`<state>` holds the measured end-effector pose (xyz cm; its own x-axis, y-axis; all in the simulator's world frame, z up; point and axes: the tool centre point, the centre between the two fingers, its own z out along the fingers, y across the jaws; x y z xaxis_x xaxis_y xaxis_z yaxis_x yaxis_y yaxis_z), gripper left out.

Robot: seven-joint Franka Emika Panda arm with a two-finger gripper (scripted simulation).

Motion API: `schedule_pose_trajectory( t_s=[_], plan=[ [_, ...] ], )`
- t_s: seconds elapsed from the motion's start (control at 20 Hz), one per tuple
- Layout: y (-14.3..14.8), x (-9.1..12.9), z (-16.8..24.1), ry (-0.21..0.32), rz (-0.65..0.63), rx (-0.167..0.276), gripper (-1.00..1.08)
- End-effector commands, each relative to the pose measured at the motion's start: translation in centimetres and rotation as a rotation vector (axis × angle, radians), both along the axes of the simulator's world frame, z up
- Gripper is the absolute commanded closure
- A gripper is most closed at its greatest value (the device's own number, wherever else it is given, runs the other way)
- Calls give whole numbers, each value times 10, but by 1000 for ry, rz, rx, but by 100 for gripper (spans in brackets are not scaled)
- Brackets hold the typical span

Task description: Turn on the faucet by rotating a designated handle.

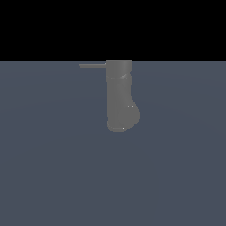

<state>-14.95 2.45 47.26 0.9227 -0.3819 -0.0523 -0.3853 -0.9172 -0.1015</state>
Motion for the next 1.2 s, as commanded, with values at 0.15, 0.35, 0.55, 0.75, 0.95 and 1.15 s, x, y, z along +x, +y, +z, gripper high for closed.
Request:
schedule_pose_trajectory(
  t_s=[0.15,0.35,0.55,0.75,0.95,1.15],
  plan=[
    [7,35,-14,22,-140,10,108],
    [13,59,-27,39,-243,11,108],
    [19,83,-42,54,-346,9,108],
    [26,107,-58,67,-449,2,108],
    [32,129,-76,77,-552,-8,108],
    [40,151,-95,85,-655,-21,108]
  ],
)
